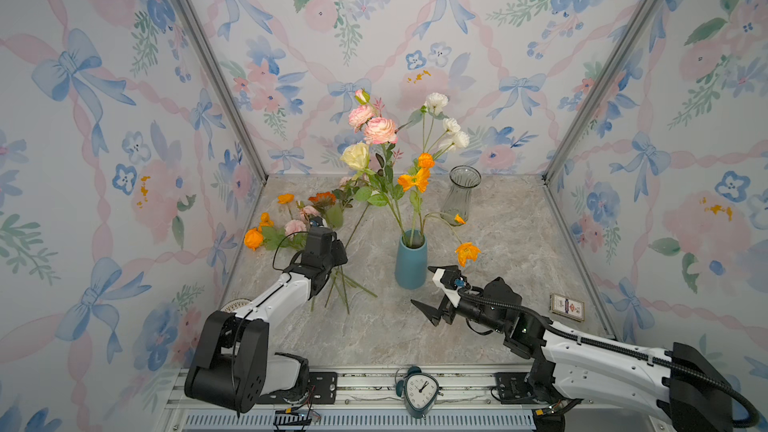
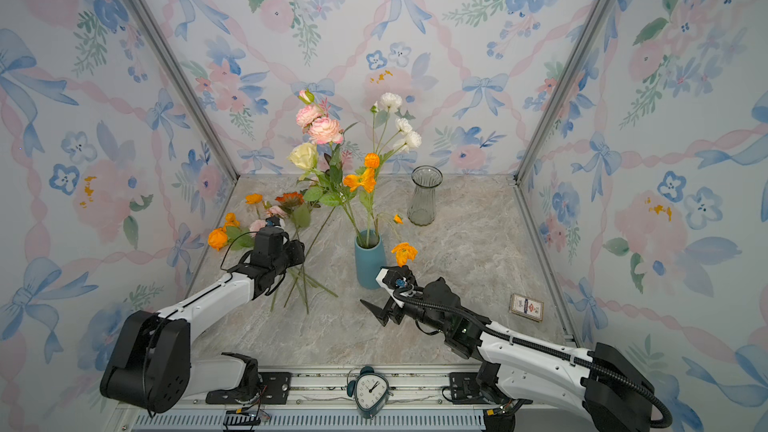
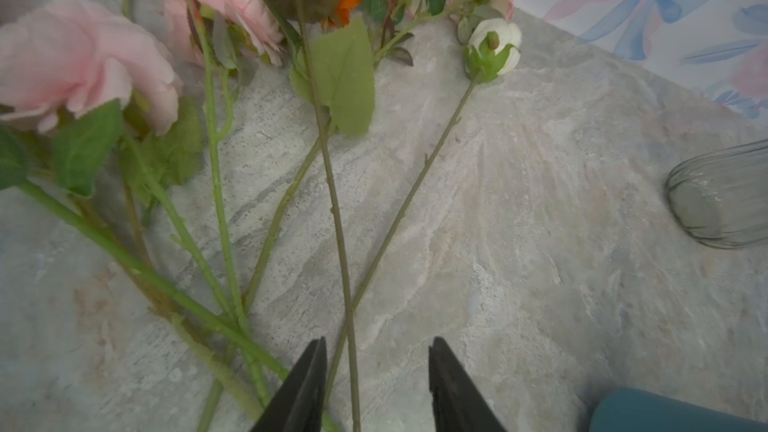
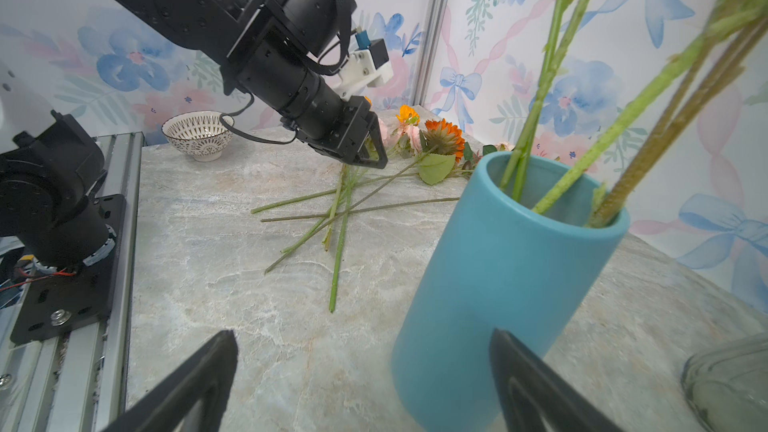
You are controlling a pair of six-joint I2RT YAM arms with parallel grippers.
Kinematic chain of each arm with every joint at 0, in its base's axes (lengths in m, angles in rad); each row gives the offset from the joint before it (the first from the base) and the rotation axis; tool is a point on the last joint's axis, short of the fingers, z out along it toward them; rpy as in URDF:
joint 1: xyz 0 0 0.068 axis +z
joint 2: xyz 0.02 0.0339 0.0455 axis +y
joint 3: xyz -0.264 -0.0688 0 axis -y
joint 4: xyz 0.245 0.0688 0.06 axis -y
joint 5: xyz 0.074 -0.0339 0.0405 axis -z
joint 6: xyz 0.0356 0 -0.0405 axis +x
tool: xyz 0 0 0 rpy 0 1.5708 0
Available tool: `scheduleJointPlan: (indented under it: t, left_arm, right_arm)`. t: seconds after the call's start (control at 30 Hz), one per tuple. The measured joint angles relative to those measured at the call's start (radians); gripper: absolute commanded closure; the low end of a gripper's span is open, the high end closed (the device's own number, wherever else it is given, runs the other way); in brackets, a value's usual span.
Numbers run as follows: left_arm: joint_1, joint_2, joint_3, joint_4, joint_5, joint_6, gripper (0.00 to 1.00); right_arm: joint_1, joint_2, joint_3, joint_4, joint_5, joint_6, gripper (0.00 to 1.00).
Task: Arrange the flowers into the vase
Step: 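Close the left gripper around the orange gerbera stem in the pile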
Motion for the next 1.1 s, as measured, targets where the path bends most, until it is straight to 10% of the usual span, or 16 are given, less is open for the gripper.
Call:
scheduleJointPlan:
  t: [1.1]
  left_arm:
    - [0.023, 0.293, 0.123, 0.091, -0.052, -0.049, 0.71]
  right_arm:
    - [0.001, 0.016, 0.0, -0.004, -0.016, 0.0, 0.03]
